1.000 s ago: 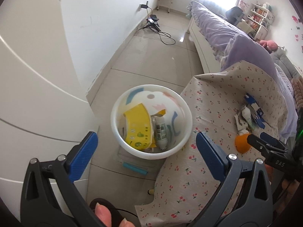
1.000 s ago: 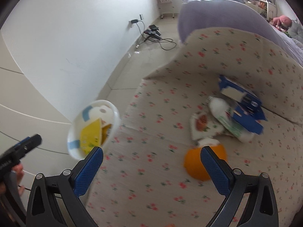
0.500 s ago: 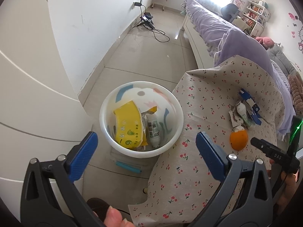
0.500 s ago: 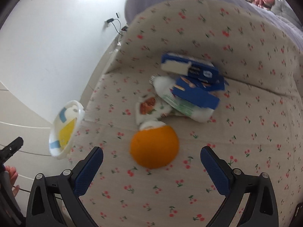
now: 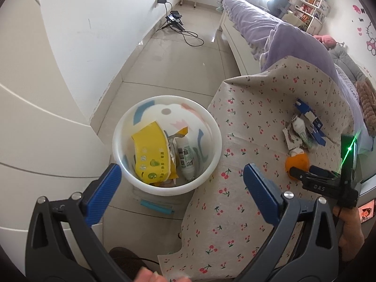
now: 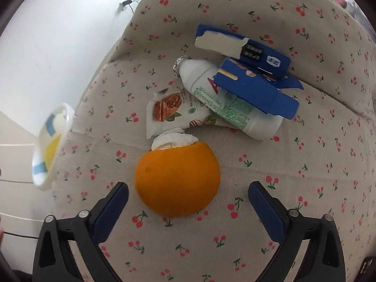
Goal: Collect trash
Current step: 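Move the right gripper to the orange peel and grasp it, then grasp the crumpled white tissue with the left gripper while the right holds the peel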
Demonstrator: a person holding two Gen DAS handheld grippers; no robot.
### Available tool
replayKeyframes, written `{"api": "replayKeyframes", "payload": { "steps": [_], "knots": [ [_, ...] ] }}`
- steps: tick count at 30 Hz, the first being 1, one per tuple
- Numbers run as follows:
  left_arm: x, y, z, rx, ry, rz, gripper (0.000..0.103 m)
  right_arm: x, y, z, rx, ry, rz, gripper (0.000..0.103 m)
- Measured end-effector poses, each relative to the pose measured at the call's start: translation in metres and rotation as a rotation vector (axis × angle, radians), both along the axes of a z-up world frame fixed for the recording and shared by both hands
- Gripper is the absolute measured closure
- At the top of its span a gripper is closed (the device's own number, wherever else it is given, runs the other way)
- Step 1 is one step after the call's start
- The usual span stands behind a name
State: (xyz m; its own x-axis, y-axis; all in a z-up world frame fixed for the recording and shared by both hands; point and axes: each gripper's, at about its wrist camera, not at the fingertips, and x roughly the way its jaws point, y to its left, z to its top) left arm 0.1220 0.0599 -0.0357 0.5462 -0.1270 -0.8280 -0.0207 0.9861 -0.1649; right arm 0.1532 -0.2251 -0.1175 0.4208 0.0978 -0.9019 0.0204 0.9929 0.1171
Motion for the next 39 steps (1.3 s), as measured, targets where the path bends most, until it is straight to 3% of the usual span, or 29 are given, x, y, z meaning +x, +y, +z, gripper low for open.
{"api": "replayKeyframes", "payload": {
  "steps": [3, 5, 8, 23, 39],
  "knots": [
    [0.000, -0.004, 0.000, 0.005, -0.001, -0.013, 0.000, -0.002, 0.006, 0.003, -0.015, -0.018, 0.031, 0.022],
    [-0.001, -0.007, 0.000, 0.004, -0.004, -0.022, 0.000, -0.004, 0.012, 0.006, -0.003, -0.020, 0.053, 0.038],
    [-0.001, -0.012, 0.000, -0.004, -0.007, -0.033, 0.000, -0.007, 0.014, 0.008, 0.026, -0.011, 0.072, 0.053],
    [0.008, -0.081, -0.003, -0.005, -0.022, -0.155, 0.000, -0.040, -0.042, 0.042, 0.165, -0.065, 0.031, 0.058],
    [0.024, -0.180, -0.023, 0.076, 0.012, -0.302, 0.000, -0.055, -0.111, 0.034, 0.210, -0.056, -0.093, 0.058]
  ]
}}
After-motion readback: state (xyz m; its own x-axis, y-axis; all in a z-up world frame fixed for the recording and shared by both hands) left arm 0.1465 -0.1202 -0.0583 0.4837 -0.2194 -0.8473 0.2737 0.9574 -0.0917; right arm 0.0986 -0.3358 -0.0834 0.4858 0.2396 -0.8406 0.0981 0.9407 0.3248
